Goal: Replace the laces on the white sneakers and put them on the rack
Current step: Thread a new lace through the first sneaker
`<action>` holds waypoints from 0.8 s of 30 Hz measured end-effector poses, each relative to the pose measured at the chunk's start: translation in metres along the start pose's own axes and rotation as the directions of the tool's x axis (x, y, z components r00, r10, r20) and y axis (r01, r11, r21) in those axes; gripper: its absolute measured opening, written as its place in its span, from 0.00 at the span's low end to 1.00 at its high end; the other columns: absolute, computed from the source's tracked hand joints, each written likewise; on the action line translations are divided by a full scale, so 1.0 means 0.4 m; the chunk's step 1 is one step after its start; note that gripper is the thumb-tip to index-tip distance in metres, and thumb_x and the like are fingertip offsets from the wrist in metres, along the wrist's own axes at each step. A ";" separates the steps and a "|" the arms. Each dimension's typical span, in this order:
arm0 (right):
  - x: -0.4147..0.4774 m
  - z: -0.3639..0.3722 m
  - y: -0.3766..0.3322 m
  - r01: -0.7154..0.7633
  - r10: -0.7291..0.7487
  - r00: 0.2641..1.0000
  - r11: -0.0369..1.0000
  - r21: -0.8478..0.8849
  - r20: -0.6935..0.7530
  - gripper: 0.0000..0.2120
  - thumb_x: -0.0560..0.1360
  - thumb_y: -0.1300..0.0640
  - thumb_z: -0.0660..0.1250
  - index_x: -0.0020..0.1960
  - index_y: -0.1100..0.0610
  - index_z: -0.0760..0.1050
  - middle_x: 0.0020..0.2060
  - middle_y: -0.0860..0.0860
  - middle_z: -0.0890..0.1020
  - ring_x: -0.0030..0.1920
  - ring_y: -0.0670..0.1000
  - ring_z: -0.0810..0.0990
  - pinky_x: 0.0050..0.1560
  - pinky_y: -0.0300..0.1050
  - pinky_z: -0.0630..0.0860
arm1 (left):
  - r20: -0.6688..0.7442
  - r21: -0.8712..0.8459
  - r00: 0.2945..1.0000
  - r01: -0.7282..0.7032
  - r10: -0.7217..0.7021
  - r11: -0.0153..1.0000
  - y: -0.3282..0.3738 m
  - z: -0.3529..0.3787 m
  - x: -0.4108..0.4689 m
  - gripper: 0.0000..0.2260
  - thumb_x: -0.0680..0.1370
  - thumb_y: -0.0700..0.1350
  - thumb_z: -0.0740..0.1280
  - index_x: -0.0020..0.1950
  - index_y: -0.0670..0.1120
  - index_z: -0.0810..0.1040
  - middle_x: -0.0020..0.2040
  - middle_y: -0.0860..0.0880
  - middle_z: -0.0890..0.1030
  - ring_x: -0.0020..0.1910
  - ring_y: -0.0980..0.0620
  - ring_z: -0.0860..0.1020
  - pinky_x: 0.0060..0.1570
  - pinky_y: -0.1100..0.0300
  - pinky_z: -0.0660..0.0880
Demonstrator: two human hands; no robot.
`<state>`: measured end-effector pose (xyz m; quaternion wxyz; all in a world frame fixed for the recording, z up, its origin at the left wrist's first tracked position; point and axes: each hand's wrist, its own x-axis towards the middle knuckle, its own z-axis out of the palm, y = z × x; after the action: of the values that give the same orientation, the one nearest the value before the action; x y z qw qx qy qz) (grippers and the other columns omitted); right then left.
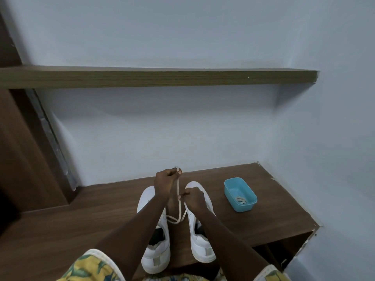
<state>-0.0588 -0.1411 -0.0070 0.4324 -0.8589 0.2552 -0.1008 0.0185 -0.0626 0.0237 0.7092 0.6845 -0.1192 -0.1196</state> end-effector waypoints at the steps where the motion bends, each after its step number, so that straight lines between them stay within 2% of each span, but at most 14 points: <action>1: 0.000 0.002 0.009 0.004 -0.004 1.000 0.999 -0.035 0.020 0.10 0.76 0.60 0.63 0.51 0.59 0.83 0.50 0.53 0.84 0.51 0.50 0.80 0.36 0.26 0.64 | -0.002 0.020 1.000 -0.017 0.017 1.000 0.000 -0.001 0.005 0.03 0.73 0.40 0.72 0.46 0.44 0.85 0.44 0.49 0.85 0.48 0.50 0.82 0.51 0.58 0.77; 2: 0.001 0.003 0.014 0.000 0.001 1.000 0.999 -0.044 0.026 0.10 0.76 0.60 0.63 0.50 0.59 0.83 0.50 0.53 0.84 0.48 0.49 0.79 0.34 0.24 0.63 | -0.001 0.031 1.000 -0.016 0.016 0.999 0.001 -0.001 0.005 0.03 0.73 0.40 0.72 0.45 0.45 0.85 0.43 0.50 0.85 0.49 0.51 0.82 0.54 0.56 0.76; 4: 0.000 0.002 0.008 -0.024 0.024 1.000 1.000 -0.001 0.000 0.11 0.76 0.61 0.62 0.49 0.59 0.83 0.48 0.52 0.84 0.44 0.47 0.77 0.36 0.24 0.64 | 0.003 0.037 1.000 0.000 0.000 0.999 -0.003 0.000 0.005 0.03 0.73 0.41 0.72 0.45 0.44 0.84 0.41 0.50 0.85 0.46 0.52 0.82 0.53 0.55 0.78; 6: 0.005 0.002 -0.008 -0.020 0.026 0.997 0.996 0.090 -0.066 0.10 0.76 0.59 0.62 0.50 0.58 0.82 0.46 0.52 0.84 0.47 0.50 0.79 0.43 0.34 0.71 | 0.045 0.038 0.999 0.012 -0.014 0.999 -0.002 0.001 -0.005 0.03 0.74 0.41 0.72 0.44 0.42 0.84 0.34 0.47 0.83 0.36 0.51 0.82 0.47 0.56 0.79; 7: 0.009 0.002 -0.015 0.000 0.014 0.995 0.990 0.143 -0.095 0.10 0.77 0.58 0.63 0.51 0.58 0.82 0.46 0.53 0.84 0.48 0.51 0.81 0.47 0.40 0.74 | 0.084 0.035 0.996 0.003 -0.006 0.999 -0.009 0.002 -0.007 0.04 0.74 0.40 0.71 0.42 0.41 0.84 0.32 0.44 0.82 0.35 0.48 0.82 0.48 0.54 0.78; 9: 0.009 -0.002 -0.030 0.021 0.009 0.992 0.969 0.248 -0.122 0.09 0.77 0.56 0.64 0.52 0.56 0.82 0.45 0.52 0.85 0.49 0.51 0.82 0.51 0.44 0.76 | 0.120 0.070 0.993 -0.028 0.019 0.997 -0.019 0.003 -0.011 0.05 0.75 0.40 0.70 0.40 0.40 0.84 0.35 0.38 0.82 0.38 0.47 0.82 0.52 0.52 0.76; 11: 0.010 -0.006 -0.035 0.035 0.002 0.990 0.965 0.258 -0.141 0.09 0.77 0.57 0.64 0.51 0.58 0.82 0.46 0.53 0.85 0.49 0.52 0.81 0.53 0.46 0.76 | 0.105 0.108 0.994 -0.028 0.017 0.994 -0.023 0.001 -0.012 0.06 0.75 0.41 0.70 0.39 0.42 0.84 0.37 0.39 0.83 0.39 0.46 0.81 0.52 0.51 0.76; 13: 0.011 -0.007 -0.024 0.049 -0.031 0.993 0.985 0.163 -0.116 0.09 0.77 0.60 0.63 0.45 0.58 0.83 0.43 0.53 0.84 0.44 0.49 0.79 0.48 0.43 0.73 | 0.095 0.079 0.996 -0.008 0.001 0.997 -0.022 0.002 -0.012 0.06 0.75 0.42 0.70 0.38 0.42 0.83 0.35 0.41 0.82 0.38 0.41 0.82 0.48 0.51 0.78; 15: 0.002 -0.007 -0.012 0.043 -0.043 0.998 0.999 -0.019 -0.041 0.11 0.77 0.59 0.63 0.39 0.59 0.81 0.38 0.53 0.82 0.37 0.47 0.74 0.42 0.42 0.68 | 0.045 0.053 0.999 -0.002 0.000 0.999 -0.014 0.004 -0.011 0.04 0.74 0.41 0.71 0.40 0.43 0.83 0.38 0.45 0.83 0.37 0.48 0.82 0.42 0.58 0.78; 16: -0.003 -0.004 -0.003 0.044 -0.044 0.999 0.993 -0.107 0.001 0.12 0.78 0.58 0.63 0.40 0.62 0.81 0.39 0.55 0.82 0.37 0.49 0.74 0.42 0.43 0.67 | 0.023 0.064 1.000 -0.013 0.011 0.998 -0.009 0.007 -0.010 0.03 0.74 0.41 0.71 0.41 0.44 0.83 0.40 0.47 0.84 0.40 0.52 0.82 0.43 0.61 0.77; 18: -0.012 -0.001 0.013 0.069 -0.053 0.996 0.972 -0.225 0.078 0.14 0.78 0.56 0.62 0.48 0.66 0.80 0.44 0.60 0.83 0.43 0.56 0.78 0.43 0.44 0.68 | 0.011 0.050 1.000 -0.026 0.025 0.998 -0.004 0.012 -0.005 0.05 0.74 0.39 0.69 0.40 0.47 0.83 0.41 0.48 0.84 0.44 0.52 0.81 0.49 0.60 0.76; 21: -0.021 -0.005 0.035 0.119 -0.096 0.990 0.963 -0.240 0.106 0.13 0.78 0.59 0.62 0.52 0.67 0.80 0.48 0.60 0.83 0.49 0.58 0.81 0.49 0.45 0.73 | 0.017 0.006 1.000 0.003 -0.003 1.000 -0.014 0.019 0.002 0.07 0.76 0.39 0.68 0.40 0.46 0.82 0.40 0.46 0.84 0.43 0.47 0.83 0.50 0.56 0.77; 22: -0.021 -0.011 0.043 0.116 -0.103 0.992 0.967 -0.226 0.071 0.12 0.78 0.60 0.61 0.52 0.66 0.81 0.49 0.58 0.83 0.48 0.56 0.81 0.50 0.45 0.73 | 0.022 0.022 1.000 0.011 -0.011 1.000 -0.023 0.021 0.005 0.08 0.77 0.40 0.67 0.39 0.46 0.82 0.37 0.47 0.84 0.40 0.46 0.83 0.48 0.55 0.77; 24: -0.025 -0.035 0.061 0.048 -0.057 0.997 0.982 -0.184 -0.048 0.12 0.79 0.61 0.60 0.55 0.61 0.80 0.52 0.53 0.83 0.48 0.49 0.79 0.48 0.37 0.70 | 0.056 0.108 0.998 0.018 -0.024 0.994 -0.044 0.028 0.009 0.12 0.78 0.42 0.66 0.35 0.46 0.81 0.31 0.48 0.80 0.34 0.48 0.79 0.43 0.55 0.75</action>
<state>-0.0815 -0.1578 -0.0175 0.3419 -0.8984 0.2521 -0.1112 0.0181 -0.0749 0.0066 0.6664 0.7191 -0.1388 -0.1401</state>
